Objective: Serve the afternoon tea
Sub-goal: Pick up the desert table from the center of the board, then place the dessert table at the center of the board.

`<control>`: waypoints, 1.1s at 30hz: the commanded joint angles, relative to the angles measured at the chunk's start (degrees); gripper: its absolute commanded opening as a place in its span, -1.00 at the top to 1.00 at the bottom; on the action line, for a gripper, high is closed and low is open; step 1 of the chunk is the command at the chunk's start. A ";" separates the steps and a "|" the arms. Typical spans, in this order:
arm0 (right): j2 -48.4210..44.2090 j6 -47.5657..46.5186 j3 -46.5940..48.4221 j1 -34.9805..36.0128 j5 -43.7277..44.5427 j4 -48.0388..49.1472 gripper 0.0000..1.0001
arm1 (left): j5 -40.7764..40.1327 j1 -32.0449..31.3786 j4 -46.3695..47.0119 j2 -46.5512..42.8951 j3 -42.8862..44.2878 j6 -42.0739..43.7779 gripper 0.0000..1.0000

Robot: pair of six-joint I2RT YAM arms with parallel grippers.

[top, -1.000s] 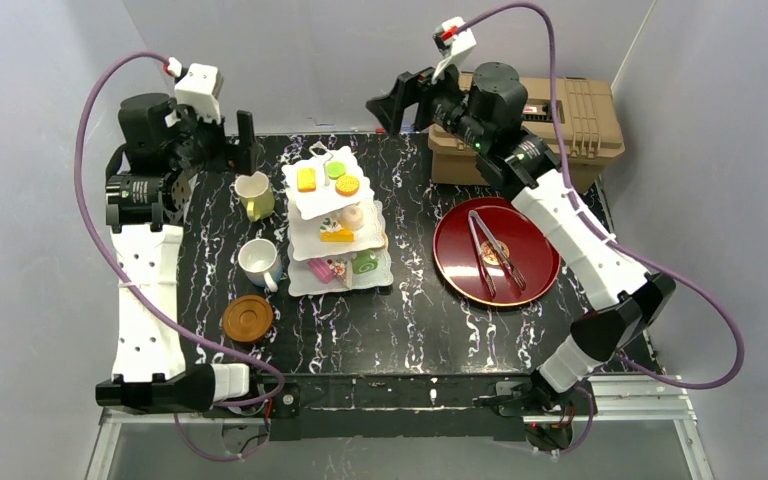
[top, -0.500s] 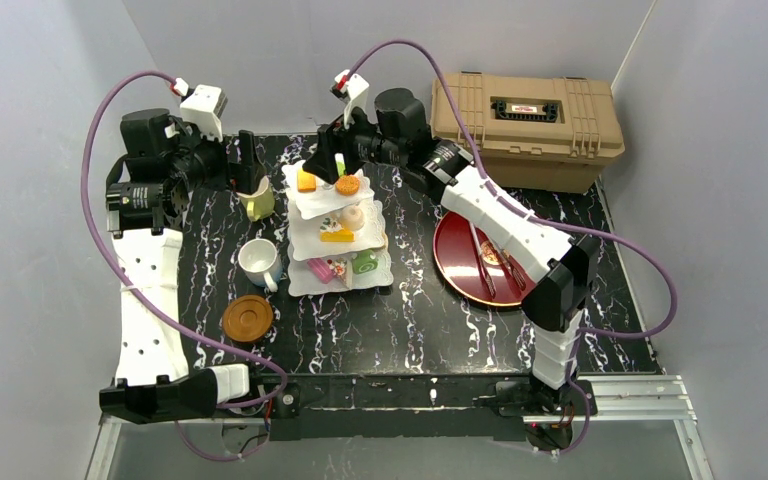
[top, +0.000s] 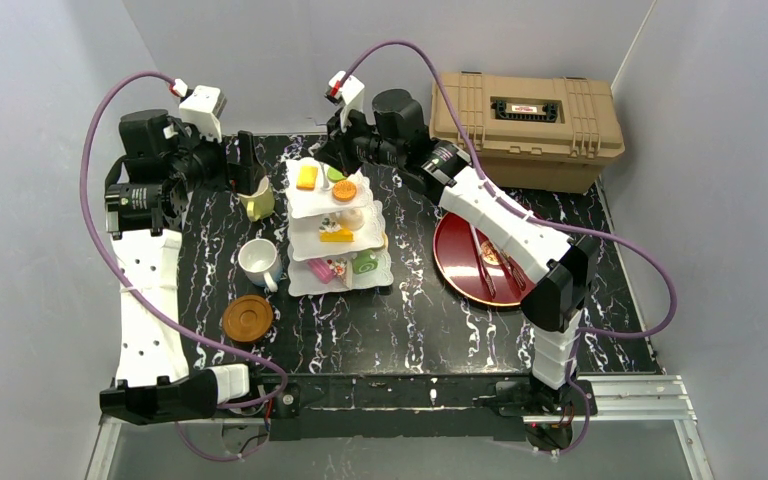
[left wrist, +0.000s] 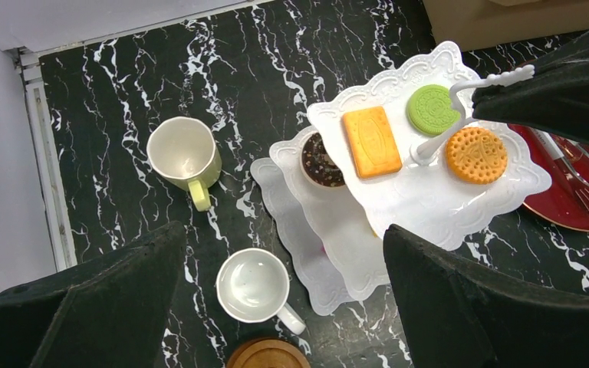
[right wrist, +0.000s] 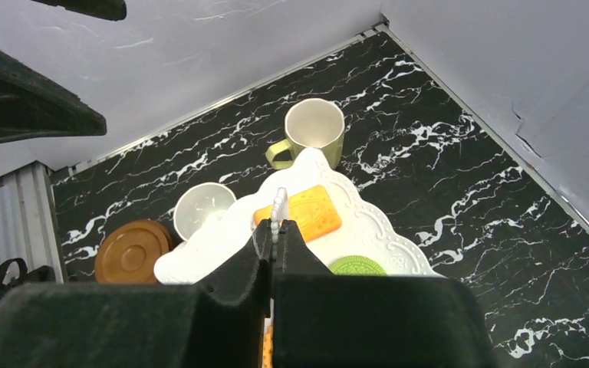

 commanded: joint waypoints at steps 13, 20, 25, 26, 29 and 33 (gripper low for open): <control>-1.48 -8.10 3.59 -4.97 1.90 5.59 0.97 | 2.57 0.32 -1.16 -2.44 0.25 0.31 -0.99; -0.23 -7.04 6.19 -9.05 -0.15 6.99 0.97 | 2.90 0.32 -1.05 -2.93 -0.34 0.67 -0.99; 1.17 -7.44 9.21 -9.90 -0.59 6.12 0.97 | 3.09 0.38 -0.79 -3.05 -0.79 0.99 -0.99; 1.56 -7.59 9.88 -9.97 -0.64 5.80 0.97 | 3.09 0.33 -0.80 -2.95 -0.84 0.98 -0.99; 2.30 -8.26 11.08 -10.31 -0.21 5.17 0.97 | 3.39 0.34 -0.74 -2.97 -0.80 0.94 -0.99; 2.49 -8.44 11.35 -11.03 0.22 4.93 0.97 | 3.69 0.38 -0.69 -3.26 -1.03 1.02 -0.99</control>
